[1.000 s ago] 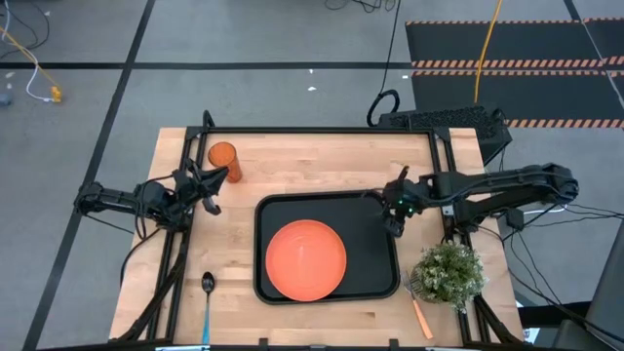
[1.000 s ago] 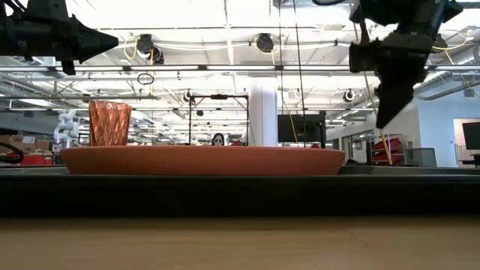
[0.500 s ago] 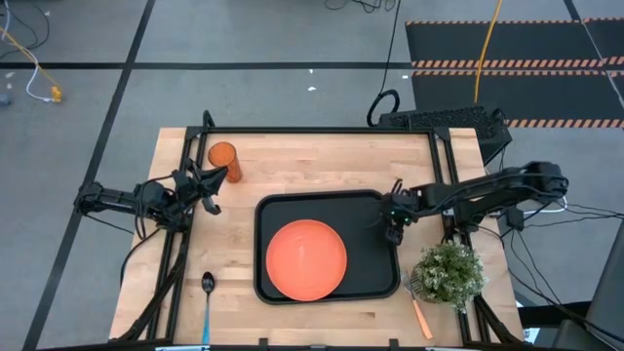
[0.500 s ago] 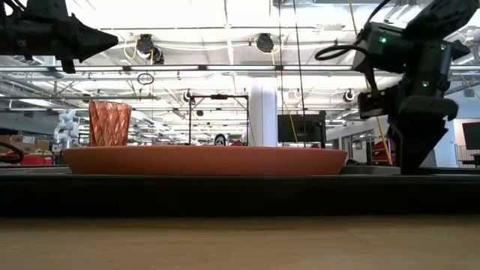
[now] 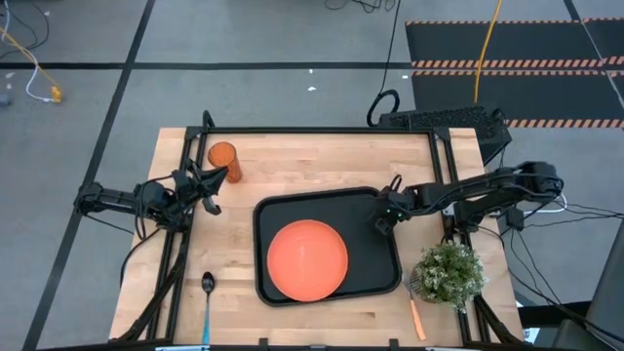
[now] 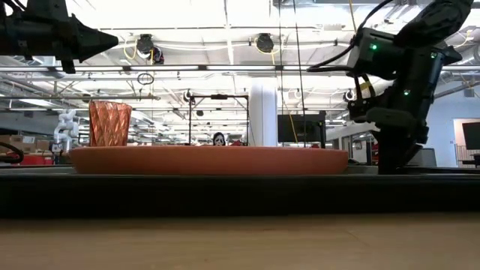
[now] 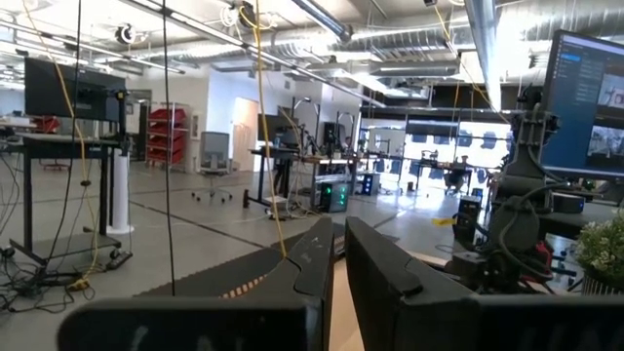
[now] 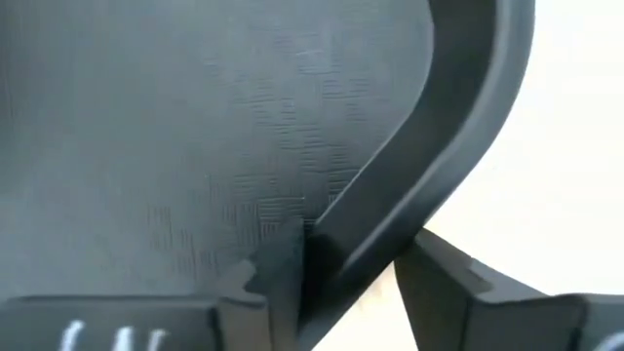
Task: Pick and place plate/cup/fork/spoon on tray
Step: Adjust the black serving tray
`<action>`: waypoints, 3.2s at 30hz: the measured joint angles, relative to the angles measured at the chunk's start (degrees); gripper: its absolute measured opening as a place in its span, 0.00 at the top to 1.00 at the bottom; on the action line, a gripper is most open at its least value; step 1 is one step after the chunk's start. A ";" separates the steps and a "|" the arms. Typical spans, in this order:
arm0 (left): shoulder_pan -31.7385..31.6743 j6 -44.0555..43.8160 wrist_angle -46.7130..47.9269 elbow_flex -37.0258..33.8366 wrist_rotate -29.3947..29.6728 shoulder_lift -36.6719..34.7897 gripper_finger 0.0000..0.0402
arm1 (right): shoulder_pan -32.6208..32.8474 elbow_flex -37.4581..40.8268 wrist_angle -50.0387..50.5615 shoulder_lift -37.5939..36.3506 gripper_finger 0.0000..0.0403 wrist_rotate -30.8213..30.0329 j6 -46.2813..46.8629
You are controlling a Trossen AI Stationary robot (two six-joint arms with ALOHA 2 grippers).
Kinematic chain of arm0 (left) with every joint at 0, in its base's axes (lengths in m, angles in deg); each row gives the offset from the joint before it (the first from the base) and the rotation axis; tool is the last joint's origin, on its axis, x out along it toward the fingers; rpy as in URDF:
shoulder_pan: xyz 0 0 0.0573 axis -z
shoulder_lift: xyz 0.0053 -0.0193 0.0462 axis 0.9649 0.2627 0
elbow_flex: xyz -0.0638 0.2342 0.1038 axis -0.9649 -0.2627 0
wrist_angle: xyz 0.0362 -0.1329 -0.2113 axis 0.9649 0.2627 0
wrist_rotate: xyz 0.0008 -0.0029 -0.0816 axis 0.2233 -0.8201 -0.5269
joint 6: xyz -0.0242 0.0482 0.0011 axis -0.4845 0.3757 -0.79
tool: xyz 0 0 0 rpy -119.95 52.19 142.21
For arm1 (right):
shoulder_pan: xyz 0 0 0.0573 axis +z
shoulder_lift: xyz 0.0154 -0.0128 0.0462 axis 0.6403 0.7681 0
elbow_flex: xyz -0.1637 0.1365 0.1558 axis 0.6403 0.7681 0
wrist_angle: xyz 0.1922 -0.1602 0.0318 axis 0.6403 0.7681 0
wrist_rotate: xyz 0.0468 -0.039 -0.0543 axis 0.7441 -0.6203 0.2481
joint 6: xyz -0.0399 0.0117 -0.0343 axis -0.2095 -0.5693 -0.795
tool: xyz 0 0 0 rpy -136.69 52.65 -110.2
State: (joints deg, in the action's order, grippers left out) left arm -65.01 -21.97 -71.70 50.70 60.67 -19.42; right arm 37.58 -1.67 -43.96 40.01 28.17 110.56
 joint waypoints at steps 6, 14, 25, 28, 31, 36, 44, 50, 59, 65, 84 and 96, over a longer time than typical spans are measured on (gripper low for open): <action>0.01 -0.07 0.29 0.00 0.00 -0.01 0.92 | 0.00 0.15 -4.66 0.17 0.77 0.63 -0.81; 0.00 -0.08 0.90 0.00 0.00 0.01 0.92 | 0.04 0.22 -7.58 0.26 0.82 0.94 -0.07; 0.02 -0.07 0.90 0.00 0.00 0.01 0.92 | -0.74 0.37 -17.80 0.38 0.80 2.85 7.33; 0.00 -0.07 0.90 0.00 0.01 0.00 0.92 | -0.74 0.37 -18.81 0.37 0.79 2.81 8.47; 0.00 -0.07 0.92 0.00 0.00 -0.01 0.92 | -0.76 0.35 -20.81 0.34 0.79 2.35 6.09; 0.01 -0.07 0.98 0.00 0.00 0.00 0.92 | -1.28 0.26 -19.25 0.32 0.80 0.30 11.62; 0.02 -0.08 1.01 0.00 0.00 0.01 0.92 | -1.86 0.00 -14.00 0.41 0.98 -4.82 16.63; 0.00 -0.07 1.01 0.00 0.00 0.01 0.92 | -1.90 0.07 -14.34 0.47 0.95 -4.08 16.65; 0.02 -0.07 1.01 0.00 0.00 -0.01 0.92 | -1.92 0.15 -15.54 0.47 0.96 -3.75 15.09; 0.01 -0.07 1.02 0.00 0.00 0.00 0.92 | -1.87 0.22 -17.40 0.53 0.90 -1.03 8.08; 0.02 1.79 0.92 0.00 1.56 -0.01 0.92 | -2.99 -15.90 -22.00 3.16 0.68 -0.49 -54.24; 0.01 0.79 2.71 0.00 2.16 -0.01 0.92 | -9.11 -43.05 1.49 27.71 0.62 12.83 -70.37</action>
State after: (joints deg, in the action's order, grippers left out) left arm -64.99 -21.18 -68.99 50.70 62.83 -19.43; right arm 28.47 -44.71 -42.47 67.72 41.00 40.19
